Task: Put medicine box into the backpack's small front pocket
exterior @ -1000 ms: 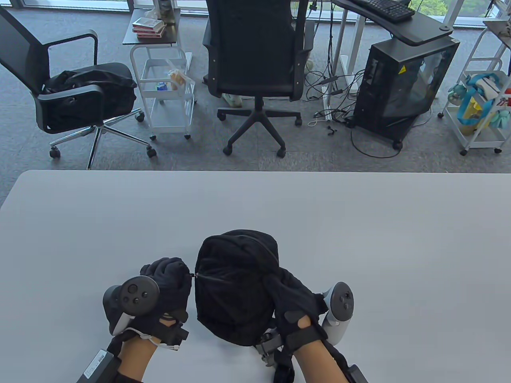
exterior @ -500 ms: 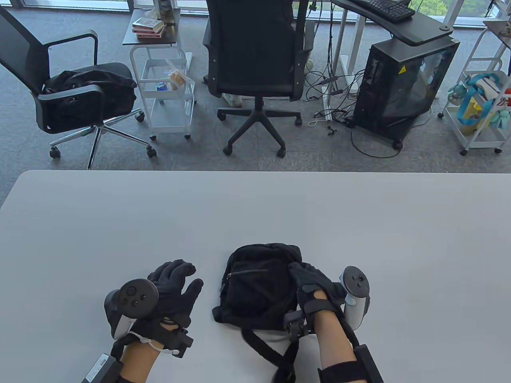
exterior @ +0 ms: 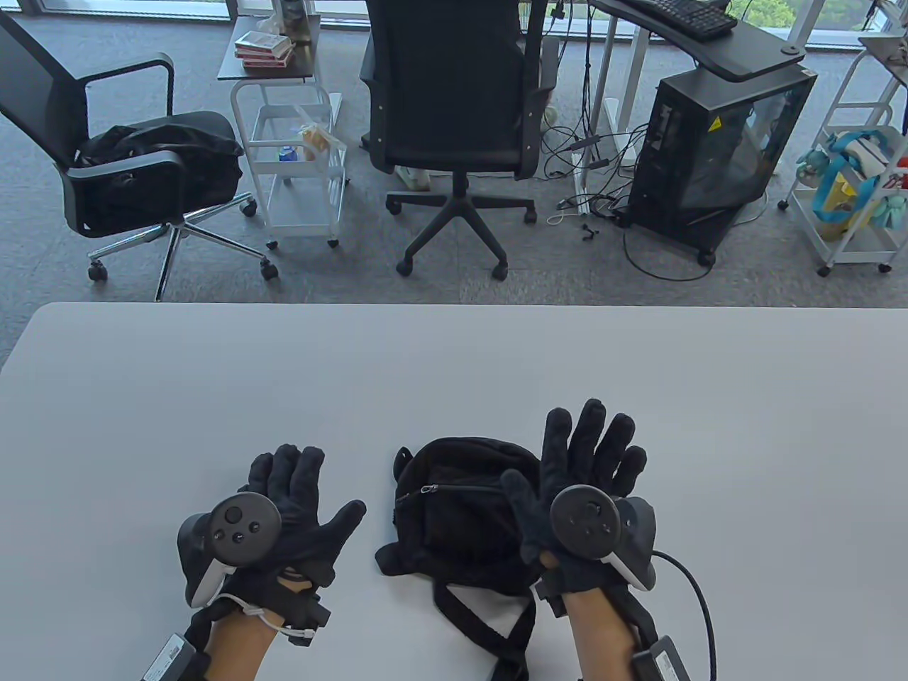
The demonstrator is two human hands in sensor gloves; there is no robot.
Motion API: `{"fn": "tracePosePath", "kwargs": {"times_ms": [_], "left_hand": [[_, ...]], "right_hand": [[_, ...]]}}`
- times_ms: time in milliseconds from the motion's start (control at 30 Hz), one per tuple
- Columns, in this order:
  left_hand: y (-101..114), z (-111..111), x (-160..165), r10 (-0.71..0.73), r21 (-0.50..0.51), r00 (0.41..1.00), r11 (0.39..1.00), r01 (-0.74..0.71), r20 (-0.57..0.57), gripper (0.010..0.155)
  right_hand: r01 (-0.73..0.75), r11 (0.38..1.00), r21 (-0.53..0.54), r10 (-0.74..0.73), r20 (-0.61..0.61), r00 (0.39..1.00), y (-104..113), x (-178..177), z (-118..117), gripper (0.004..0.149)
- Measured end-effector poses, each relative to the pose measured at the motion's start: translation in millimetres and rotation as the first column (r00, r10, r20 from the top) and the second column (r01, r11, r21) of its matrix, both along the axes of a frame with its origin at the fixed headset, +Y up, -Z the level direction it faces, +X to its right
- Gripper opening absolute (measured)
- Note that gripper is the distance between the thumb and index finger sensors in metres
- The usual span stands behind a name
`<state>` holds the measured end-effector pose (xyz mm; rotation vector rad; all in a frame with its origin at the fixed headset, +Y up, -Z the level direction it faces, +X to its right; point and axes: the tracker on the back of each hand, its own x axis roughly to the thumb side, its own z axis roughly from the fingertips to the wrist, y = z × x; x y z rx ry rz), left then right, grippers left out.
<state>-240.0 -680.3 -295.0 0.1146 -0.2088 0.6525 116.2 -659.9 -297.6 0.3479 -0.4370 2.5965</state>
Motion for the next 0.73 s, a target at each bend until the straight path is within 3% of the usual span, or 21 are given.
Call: {"fn": "tracePosePath", "kwargs": {"times_ms": [100,167,300,400,733], "left_hand": [[-3,4,8,-0.032,-0.003,0.999,0.999,0.032,0.014,0.097],[-8,5,14,-0.043,-0.013,0.998,0.999,0.044,0.036,0.095],[-21,3,21,-0.05,-0.05,0.997,0.997,0.053,0.064,0.091],[-28,1,22,-0.033,-0.073,0.997,0.997,0.038,0.068,0.09],[-32,-1,26,-0.006,-0.094,0.996,0.995,0.015,0.094,0.088]], "right_hand": [[-0.024,0.997,0.076,0.025,-0.017,1.0,-20,-3,4,0.094],[-0.023,0.999,-0.032,0.021,-0.051,0.998,-27,-5,4,0.093],[0.051,0.999,0.0,-0.051,-0.04,0.998,-30,-4,6,0.089],[0.112,0.993,-0.034,-0.113,-0.048,0.992,-35,-4,4,0.088],[0.116,0.982,-0.148,-0.128,-0.076,0.989,-47,-10,-2,0.087]]}}
